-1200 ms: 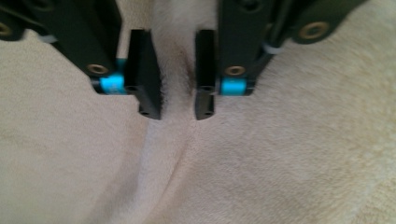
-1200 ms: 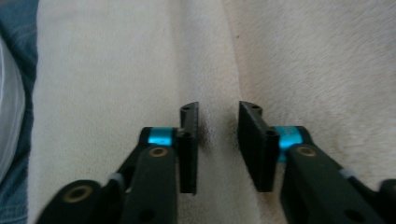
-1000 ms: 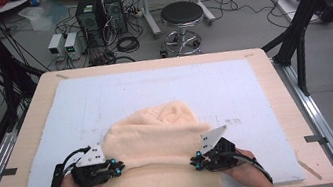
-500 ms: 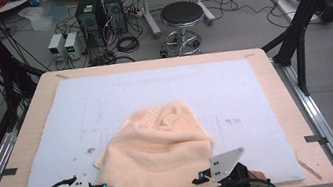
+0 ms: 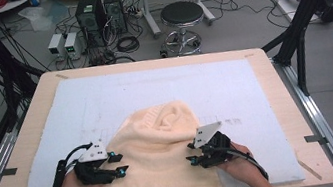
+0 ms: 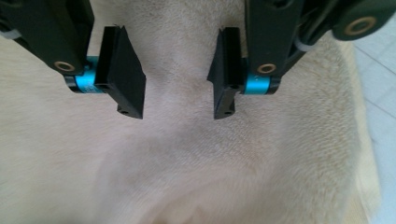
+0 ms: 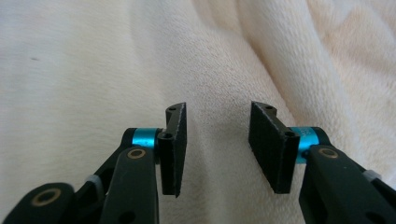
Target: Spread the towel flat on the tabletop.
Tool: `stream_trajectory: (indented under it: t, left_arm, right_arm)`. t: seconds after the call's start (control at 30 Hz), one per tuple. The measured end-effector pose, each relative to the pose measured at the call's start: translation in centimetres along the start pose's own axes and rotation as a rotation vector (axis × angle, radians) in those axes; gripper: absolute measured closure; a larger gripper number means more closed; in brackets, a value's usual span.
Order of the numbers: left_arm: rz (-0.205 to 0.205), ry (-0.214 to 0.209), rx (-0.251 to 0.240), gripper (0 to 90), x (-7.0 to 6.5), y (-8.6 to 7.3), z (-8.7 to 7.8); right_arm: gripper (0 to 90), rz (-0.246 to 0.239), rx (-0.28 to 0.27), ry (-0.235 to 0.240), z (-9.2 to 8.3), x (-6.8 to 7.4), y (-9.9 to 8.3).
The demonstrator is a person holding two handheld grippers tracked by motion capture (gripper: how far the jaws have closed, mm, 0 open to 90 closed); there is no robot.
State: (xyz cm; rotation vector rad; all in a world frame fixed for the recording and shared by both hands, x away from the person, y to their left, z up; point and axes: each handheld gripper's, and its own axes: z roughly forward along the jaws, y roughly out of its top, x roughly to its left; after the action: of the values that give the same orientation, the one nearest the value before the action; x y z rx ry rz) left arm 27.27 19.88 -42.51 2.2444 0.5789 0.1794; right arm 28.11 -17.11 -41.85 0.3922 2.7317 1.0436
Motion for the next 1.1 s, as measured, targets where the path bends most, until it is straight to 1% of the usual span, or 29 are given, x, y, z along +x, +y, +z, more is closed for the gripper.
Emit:
stream_trajectory:
  t: [0.03,0.07,0.1,0.13,0.17,0.2,0.27,0.33,0.4,0.47,0.5,0.53,0.57,0.6,0.63,0.67,0.7,0.73,0.77,0.8,0.83,0.87,0.9,0.93,0.97,1.0,1.03,1.07,1.1]
  left_arm:
    - [-0.006,-0.004,0.017,58.0,0.1,-0.1,0.5]
    - [-0.005,0.004,0.025,62.6,0.0,-0.2,0.7]
    - [0.002,0.016,0.017,66.9,-0.1,-0.3,0.7]
    - [-0.006,0.014,0.017,70.9,-0.1,-0.3,0.7]
    - [-0.007,0.007,0.021,74.7,-0.2,-0.3,0.5]
    - [-0.006,0.006,0.018,79.8,-0.4,-0.4,0.4]
    - [0.018,0.005,0.022,83.1,-0.9,-0.5,0.2]
    - [0.023,-0.014,0.023,84.5,-1.4,-0.6,-0.3]
    - [0.018,-0.034,0.016,84.7,-2.0,-0.9,-0.5]
    - [0.029,-0.049,0.027,84.8,-2.6,-1.2,-0.8]
    - [0.026,-0.058,0.021,84.8,-2.8,-1.3,-0.9]
    - [0.030,-0.074,0.023,84.9,-3.0,-1.4,-1.1]
    - [0.033,-0.082,0.023,85.0,-3.2,-1.4,-1.1]
    - [0.043,-0.080,0.023,85.0,-3.4,-1.5,-1.2]
    - [0.046,-0.074,0.026,84.9,-3.5,-1.5,-1.2]
    - [0.036,-0.069,0.016,84.6,-3.5,-1.5,-1.3]
    - [0.035,-0.067,0.015,84.1,-3.3,-1.5,-1.3]
    - [0.034,-0.060,0.014,82.1,-3.1,-1.5,-1.3]
    - [0.022,-0.054,0.024,75.5,-2.8,-1.5,-1.1]
    - [0.008,-0.051,0.036,66.0,-2.6,-1.5,-0.9]
    - [0.010,-0.061,0.040,65.5,-2.5,-1.5,-0.7]
    - [0.016,-0.065,0.051,67.7,-2.5,-1.5,-0.5]
    - [0.023,-0.062,0.055,72.9,-2.7,-1.5,-0.3]
    - [0.025,-0.057,0.053,77.0,-2.9,-1.5,-0.3]
    - [0.025,-0.059,0.056,81.9,-3.0,-1.4,-0.3]
    - [0.028,-0.063,0.056,83.1,-3.3,-1.5,-0.3]
    - [0.027,-0.068,0.053,84.0,-3.4,-1.5,-0.4]
    - [0.030,-0.079,0.049,84.0,-3.6,-1.6,-0.6]
    - [0.029,-0.084,0.048,84.1,-3.8,-1.7,-0.7]
  right_arm:
    - [58.6,0.019,0.006,0.015,0.3,-0.3,-0.2]
    - [62.8,0.020,0.019,0.008,0.7,-0.4,-0.4]
    - [66.9,0.007,0.039,0.001,1.0,-0.4,-0.5]
    - [72.8,-0.003,0.033,-0.011,1.0,-0.3,-0.6]
    - [79.5,-0.002,0.036,-0.004,0.9,-0.4,-0.5]
    - [83.3,0.000,0.037,0.010,0.8,-0.3,-0.6]
    - [84.8,-0.009,0.046,0.041,0.7,0.0,-0.6]
    - [85.5,-0.023,0.047,0.064,0.3,0.6,-0.6]
    - [85.7,-0.025,0.038,0.092,-0.3,1.2,-0.8]
    - [85.7,-0.029,0.041,0.126,-0.6,1.7,-1.1]
    - [85.6,-0.041,0.042,0.125,-0.7,2.0,-1.3]
    - [85.6,-0.040,0.036,0.125,-0.8,2.2,-1.4]
    - [85.4,-0.030,0.029,0.145,-1.0,2.3,-1.5]
    - [84.7,-0.030,0.024,0.151,-1.1,2.5,-1.5]
    - [81.5,-0.039,0.017,0.148,-1.2,2.6,-1.5]
    - [76.1,-0.030,0.013,0.143,-1.3,2.7,-1.4]
    - [75.6,-0.021,0.006,0.146,-1.5,2.7,-1.4]
    - [72.6,-0.026,-0.002,0.136,-1.6,2.8,-1.3]
    - [67.3,-0.021,-0.003,0.121,-1.5,2.8,-1.2]
    - [62.8,-0.020,0.000,0.112,-1.4,2.7,-1.2]
    - [62.1,-0.015,0.007,0.096,-1.2,2.6,-1.2]
    - [62.1,-0.012,0.012,0.101,-0.9,2.5,-1.2]
    - [64.3,-0.012,0.019,0.101,-0.6,2.5,-1.2]
    - [69.4,-0.021,0.028,0.100,-0.2,2.4,-1.3]
    - [75.5,-0.024,0.022,0.087,-0.1,2.5,-1.4]
    - [81.3,-0.025,0.019,0.093,-0.1,2.5,-1.5]
    - [84.1,-0.030,0.021,0.108,-0.3,2.6,-1.5]
    - [85.0,-0.035,0.025,0.117,-0.4,2.7,-1.5]
    - [85.3,-0.042,0.033,0.137,-0.5,3.0,-1.4]
